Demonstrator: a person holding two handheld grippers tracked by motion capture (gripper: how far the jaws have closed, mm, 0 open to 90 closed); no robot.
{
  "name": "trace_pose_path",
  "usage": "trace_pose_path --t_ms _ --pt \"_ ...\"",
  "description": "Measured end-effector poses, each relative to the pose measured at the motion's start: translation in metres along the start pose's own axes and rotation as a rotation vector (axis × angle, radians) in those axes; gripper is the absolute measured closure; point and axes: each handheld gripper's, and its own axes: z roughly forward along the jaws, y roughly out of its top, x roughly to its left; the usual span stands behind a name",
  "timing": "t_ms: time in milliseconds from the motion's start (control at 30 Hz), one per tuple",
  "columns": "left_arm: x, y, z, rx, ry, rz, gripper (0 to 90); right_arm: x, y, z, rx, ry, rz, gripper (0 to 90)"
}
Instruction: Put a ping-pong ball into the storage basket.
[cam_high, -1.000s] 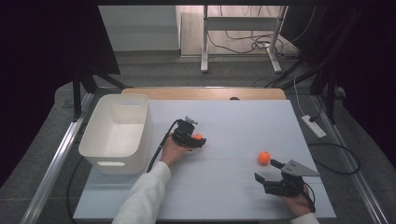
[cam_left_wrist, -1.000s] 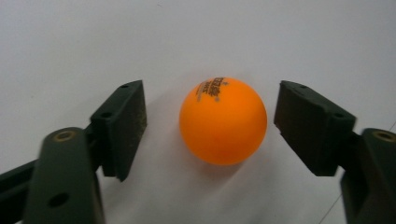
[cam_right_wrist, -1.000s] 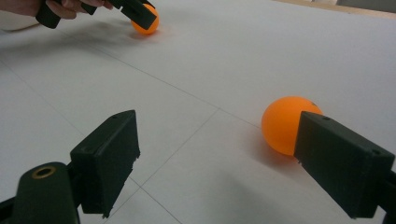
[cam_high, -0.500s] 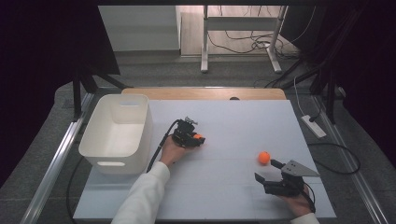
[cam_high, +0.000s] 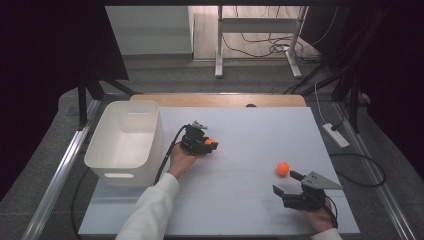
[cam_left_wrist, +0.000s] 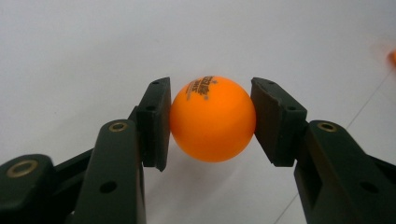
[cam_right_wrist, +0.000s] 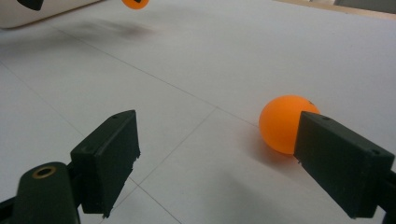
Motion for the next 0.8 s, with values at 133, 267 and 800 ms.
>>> trace_pose_path --t_ms 133,267,800 --pt "-0.003 0.001 -0.002 -0.011 -0.001 0.015 50.9 0.000 0.000 0.000 0.003 0.001 -0.001 14.3" --pt "-0.005 0.001 -0.005 -0.026 -0.012 0.032 50.9 0.000 0.000 0.000 0.003 0.000 -0.001 14.4" --pt "-0.013 0.004 -0.030 -0.126 -0.008 0.052 50.9 0.000 0.000 0.000 0.005 -0.004 -0.004 14.3"
